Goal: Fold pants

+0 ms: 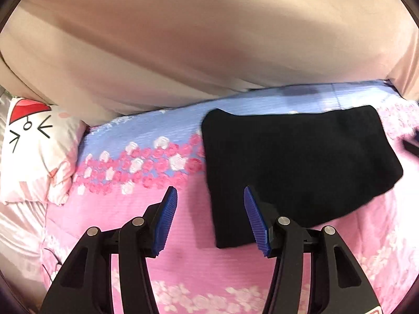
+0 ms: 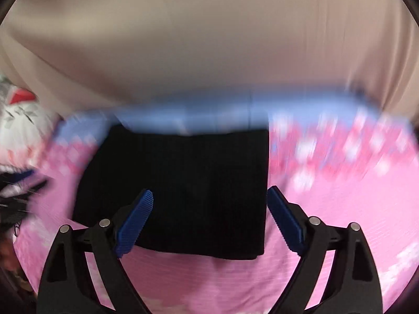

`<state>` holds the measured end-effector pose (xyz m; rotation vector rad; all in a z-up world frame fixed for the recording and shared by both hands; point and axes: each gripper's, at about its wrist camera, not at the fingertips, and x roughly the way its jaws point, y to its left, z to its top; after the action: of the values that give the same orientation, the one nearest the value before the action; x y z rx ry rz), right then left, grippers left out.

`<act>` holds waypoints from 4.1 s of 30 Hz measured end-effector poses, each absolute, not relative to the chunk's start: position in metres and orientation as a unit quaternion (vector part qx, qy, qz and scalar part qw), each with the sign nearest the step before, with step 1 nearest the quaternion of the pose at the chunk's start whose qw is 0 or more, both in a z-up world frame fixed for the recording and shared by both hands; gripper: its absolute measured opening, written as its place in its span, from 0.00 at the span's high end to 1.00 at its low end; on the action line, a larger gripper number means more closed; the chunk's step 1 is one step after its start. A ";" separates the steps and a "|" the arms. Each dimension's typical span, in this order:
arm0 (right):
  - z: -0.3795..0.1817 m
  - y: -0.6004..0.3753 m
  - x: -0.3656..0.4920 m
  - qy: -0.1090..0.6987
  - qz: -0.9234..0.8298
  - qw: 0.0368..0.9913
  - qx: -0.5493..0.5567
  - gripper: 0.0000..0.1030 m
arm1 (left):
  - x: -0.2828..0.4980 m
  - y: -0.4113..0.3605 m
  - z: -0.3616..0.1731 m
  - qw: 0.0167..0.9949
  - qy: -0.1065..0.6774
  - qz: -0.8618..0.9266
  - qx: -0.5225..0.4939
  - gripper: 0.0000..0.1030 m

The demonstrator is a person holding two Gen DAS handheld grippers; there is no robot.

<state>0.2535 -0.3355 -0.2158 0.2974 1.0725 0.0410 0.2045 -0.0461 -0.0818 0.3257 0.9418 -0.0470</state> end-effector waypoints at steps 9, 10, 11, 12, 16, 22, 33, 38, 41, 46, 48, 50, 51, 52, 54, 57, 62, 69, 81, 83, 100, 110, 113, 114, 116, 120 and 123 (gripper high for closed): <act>-0.228 -0.371 0.221 0.482 0.043 0.849 0.214 0.59 | 0.205 -0.069 -0.136 0.852 0.493 -0.029 0.175 0.49; -0.228 -0.379 0.218 0.475 0.040 0.845 0.242 0.55 | 0.205 -0.072 -0.142 0.848 0.499 -0.031 0.177 0.49; -0.214 -0.385 0.213 0.475 0.022 0.842 0.257 0.55 | 0.205 -0.074 -0.145 0.846 0.502 -0.032 0.177 0.49; -0.197 -0.385 0.206 0.461 0.007 0.851 0.251 0.55 | 0.203 -0.075 -0.149 0.842 0.507 -0.027 0.181 0.49; -0.114 -0.367 0.161 0.404 -0.012 0.891 0.205 0.55 | 0.193 -0.077 -0.138 0.843 0.505 -0.028 0.182 0.49; -0.050 -0.322 0.131 0.378 -0.065 0.914 0.129 0.52 | 0.168 -0.082 -0.088 0.865 0.472 -0.038 0.168 0.34; -0.020 -0.277 0.104 0.368 -0.066 0.921 0.111 0.22 | 0.130 -0.076 -0.026 0.886 0.447 -0.038 0.118 0.29; -0.014 -0.265 0.092 0.361 -0.071 0.925 0.096 0.11 | 0.114 -0.069 -0.013 0.894 0.433 -0.036 0.110 0.20; -0.013 -0.259 0.088 0.361 -0.067 0.926 0.086 0.10 | 0.106 -0.066 -0.009 0.897 0.427 -0.032 0.112 0.17; -0.014 -0.257 0.087 0.361 -0.066 0.927 0.081 0.10 | 0.103 -0.064 -0.011 0.896 0.429 -0.031 0.114 0.17; -0.014 -0.257 0.087 0.360 -0.067 0.927 0.084 0.10 | 0.104 -0.063 -0.014 0.895 0.431 -0.028 0.114 0.17; -0.014 -0.258 0.087 0.360 -0.068 0.927 0.085 0.10 | 0.105 -0.062 -0.016 0.893 0.436 -0.028 0.110 0.17; -0.014 -0.258 0.087 0.360 -0.068 0.927 0.085 0.10 | 0.106 -0.061 -0.017 0.892 0.438 -0.027 0.109 0.17; -0.014 -0.258 0.087 0.360 -0.068 0.926 0.085 0.10 | 0.106 -0.060 -0.017 0.892 0.438 -0.025 0.109 0.17; -0.015 -0.257 0.087 0.362 -0.068 0.926 0.085 0.10 | 0.106 -0.059 -0.018 0.893 0.437 -0.021 0.109 0.17; -0.016 -0.257 0.086 0.364 -0.069 0.925 0.085 0.10 | 0.106 -0.059 -0.019 0.892 0.439 -0.020 0.111 0.17; -0.017 -0.257 0.083 0.365 -0.069 0.924 0.087 0.10 | 0.105 -0.059 -0.019 0.892 0.438 -0.020 0.115 0.17; -0.017 -0.256 0.080 0.366 -0.069 0.924 0.087 0.10 | 0.103 -0.060 -0.019 0.892 0.437 -0.019 0.115 0.17; -0.017 -0.255 0.079 0.367 -0.066 0.924 0.087 0.10 | 0.100 -0.058 -0.018 0.892 0.437 -0.017 0.114 0.17; -0.016 -0.254 0.078 0.367 -0.065 0.924 0.086 0.10 | 0.100 -0.058 -0.018 0.892 0.437 -0.018 0.114 0.17; -0.018 -0.258 0.083 0.370 -0.059 0.923 0.087 0.10 | 0.099 -0.057 -0.018 0.893 0.435 -0.015 0.115 0.17; -0.019 -0.255 0.082 0.371 -0.060 0.923 0.087 0.10 | 0.099 -0.057 -0.018 0.892 0.436 -0.015 0.115 0.17; -0.019 -0.255 0.082 0.371 -0.060 0.923 0.087 0.10 | 0.100 -0.057 -0.018 0.892 0.437 -0.017 0.114 0.17; -0.019 -0.254 0.081 0.370 -0.062 0.923 0.087 0.10 | 0.100 -0.057 -0.019 0.892 0.437 -0.019 0.114 0.17; -0.019 -0.255 0.082 0.371 -0.060 0.923 0.086 0.10 | 0.100 -0.057 -0.019 0.892 0.436 -0.020 0.115 0.17; -0.019 -0.255 0.082 0.370 -0.061 0.923 0.087 0.10 | 0.099 -0.059 -0.019 0.893 0.434 -0.035 0.114 0.17; -0.019 -0.255 0.081 0.370 -0.062 0.923 0.087 0.10 | 0.097 -0.061 -0.017 0.896 0.426 -0.040 0.120 0.17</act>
<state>0.0814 -0.2545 -0.0187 0.1784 0.7603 -0.1281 0.0970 -0.0614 -0.0171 0.2479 0.8821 -0.0827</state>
